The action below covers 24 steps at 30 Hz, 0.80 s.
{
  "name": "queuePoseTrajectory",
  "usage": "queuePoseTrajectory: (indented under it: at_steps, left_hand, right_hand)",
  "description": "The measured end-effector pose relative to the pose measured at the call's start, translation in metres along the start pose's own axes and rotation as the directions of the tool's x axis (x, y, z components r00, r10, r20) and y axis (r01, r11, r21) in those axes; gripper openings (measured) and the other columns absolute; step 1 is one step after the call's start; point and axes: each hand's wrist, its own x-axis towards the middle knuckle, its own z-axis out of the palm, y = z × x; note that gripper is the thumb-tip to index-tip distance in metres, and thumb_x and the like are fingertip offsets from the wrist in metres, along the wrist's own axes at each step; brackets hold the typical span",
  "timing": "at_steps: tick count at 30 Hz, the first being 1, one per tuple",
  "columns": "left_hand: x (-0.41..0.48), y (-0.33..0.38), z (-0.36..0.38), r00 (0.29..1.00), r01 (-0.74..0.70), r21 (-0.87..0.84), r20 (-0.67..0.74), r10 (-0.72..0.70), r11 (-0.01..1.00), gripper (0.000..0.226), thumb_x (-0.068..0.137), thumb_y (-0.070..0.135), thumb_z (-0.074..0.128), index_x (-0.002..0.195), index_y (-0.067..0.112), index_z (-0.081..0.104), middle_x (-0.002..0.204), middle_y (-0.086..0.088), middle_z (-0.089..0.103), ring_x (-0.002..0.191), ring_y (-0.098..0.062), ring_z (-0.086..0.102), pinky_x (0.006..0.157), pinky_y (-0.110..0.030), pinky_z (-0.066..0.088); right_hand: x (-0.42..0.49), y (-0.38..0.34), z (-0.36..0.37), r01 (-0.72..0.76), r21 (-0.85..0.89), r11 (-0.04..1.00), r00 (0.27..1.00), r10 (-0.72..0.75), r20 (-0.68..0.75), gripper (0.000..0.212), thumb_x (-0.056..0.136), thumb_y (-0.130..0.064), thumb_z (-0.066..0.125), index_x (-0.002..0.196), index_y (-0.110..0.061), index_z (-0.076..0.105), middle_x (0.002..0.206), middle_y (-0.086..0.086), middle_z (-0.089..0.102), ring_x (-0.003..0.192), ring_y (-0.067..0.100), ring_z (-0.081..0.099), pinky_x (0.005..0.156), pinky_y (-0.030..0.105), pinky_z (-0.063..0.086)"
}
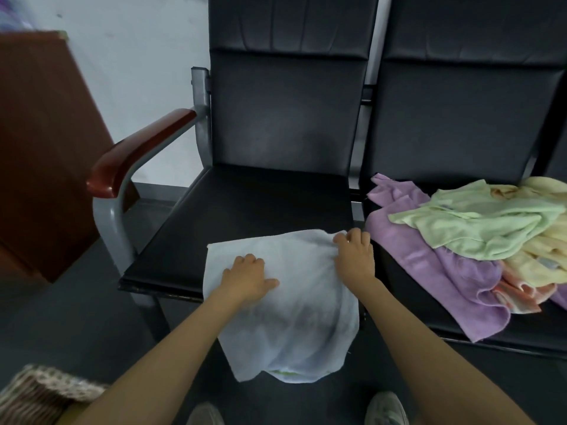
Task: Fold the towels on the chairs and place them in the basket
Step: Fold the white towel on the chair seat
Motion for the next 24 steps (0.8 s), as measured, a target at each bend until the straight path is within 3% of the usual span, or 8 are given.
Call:
queuePoseTrajectory:
  at_steps: [2,4,9,12,16,20,22,24]
  left_hand:
    - [-0.002,-0.007,-0.001,0.988,0.010,0.036,0.153,-0.016,0.999,0.095,0.083,0.061,0.055,0.151,0.013,0.010,0.159,-0.004,0.001,0.146,-0.025,0.000,0.116,-0.051,0.013]
    - [0.000,-0.017,-0.001,0.971,-0.001,0.081,0.239,-0.018,0.997,0.112,0.079,0.064,0.060,0.151,0.015,-0.010,0.158,-0.002,-0.020,0.145,-0.022,-0.018,0.116,-0.054,-0.001]
    - [0.015,-0.036,-0.017,0.941,-0.026,-0.102,0.332,0.059,0.994,0.109,0.079,0.072,0.051,0.151,0.022,-0.013,0.154,0.004,-0.030,0.142,-0.015,-0.026,0.115,-0.051,-0.012]
    - [0.038,-0.046,-0.029,0.935,-0.026,-0.086,0.351,0.055,0.996,0.109,0.077,0.071,0.055,0.151,0.027,-0.013,0.154,0.008,-0.029,0.142,-0.011,-0.025,0.117,-0.045,-0.011]
    - [0.080,-0.055,-0.035,0.951,-0.076,-0.002,0.302,0.073,0.997,0.101,0.083,0.067,0.051,0.151,0.025,-0.013,0.155,0.006,-0.027,0.143,-0.013,-0.023,0.117,-0.047,-0.008]
    - [0.126,-0.047,-0.042,0.993,0.012,-0.041,0.121,-0.007,0.999,0.093,0.085,0.061,0.054,0.152,0.026,0.001,0.158,0.000,-0.016,0.146,-0.022,-0.014,0.116,-0.051,-0.002]
    - [0.148,-0.037,-0.044,0.981,0.129,0.043,-0.154,-0.121,0.991,0.086,0.084,0.058,0.058,0.149,0.019,0.017,0.156,-0.011,0.004,0.142,-0.032,0.008,0.112,-0.048,0.013]
    - [0.163,-0.026,-0.042,0.913,0.173,0.135,-0.394,-0.107,0.976,0.065,0.089,0.048,0.056,0.138,0.014,0.032,0.137,-0.013,0.034,0.121,-0.030,0.038,0.098,-0.037,0.032]
  right_hand:
    - [-0.004,-0.009,-0.005,0.017,0.081,0.997,0.995,-0.025,0.097,0.031,0.092,-0.004,0.047,0.122,-0.011,0.045,0.126,0.011,0.042,0.106,0.026,0.049,0.082,0.031,0.046]
    - [-0.008,-0.017,-0.014,0.047,0.065,0.997,0.964,-0.062,0.257,0.028,0.095,-0.010,0.044,0.122,-0.008,0.045,0.124,0.012,0.047,0.104,0.029,0.054,0.078,0.032,0.046]
    - [-0.015,-0.021,-0.029,0.113,0.033,0.993,0.779,-0.109,0.617,0.067,0.088,-0.048,0.056,0.142,-0.014,0.035,0.146,0.010,0.033,0.130,0.029,0.038,0.103,0.038,0.040]
    - [-0.013,-0.022,-0.017,0.064,0.037,0.997,0.748,-0.073,0.660,0.095,0.084,-0.067,0.049,0.152,-0.021,0.001,0.160,0.006,-0.008,0.146,0.033,-0.004,0.117,0.050,0.012]
    - [0.026,-0.017,-0.005,0.147,-0.139,0.979,0.829,-0.046,0.557,0.079,0.086,-0.077,0.021,0.151,-0.038,-0.004,0.160,-0.004,-0.008,0.145,0.040,-0.002,0.111,0.061,-0.011]
    - [0.070,-0.016,0.020,0.097,-0.138,0.986,0.877,-0.019,0.480,0.069,0.091,-0.069,0.008,0.150,-0.037,-0.011,0.160,-0.002,-0.014,0.145,0.037,-0.009,0.111,0.062,-0.011]
    - [0.092,-0.017,0.036,0.047,-0.096,0.994,0.912,-0.004,0.410,0.069,0.091,-0.068,0.005,0.150,-0.035,-0.011,0.159,0.000,-0.015,0.145,0.036,-0.013,0.112,0.061,-0.009]
    - [0.114,-0.016,0.048,0.016,-0.066,0.998,0.938,0.008,0.345,0.069,0.091,-0.068,0.005,0.150,-0.035,-0.009,0.159,0.001,-0.014,0.145,0.036,-0.014,0.114,0.060,-0.007]
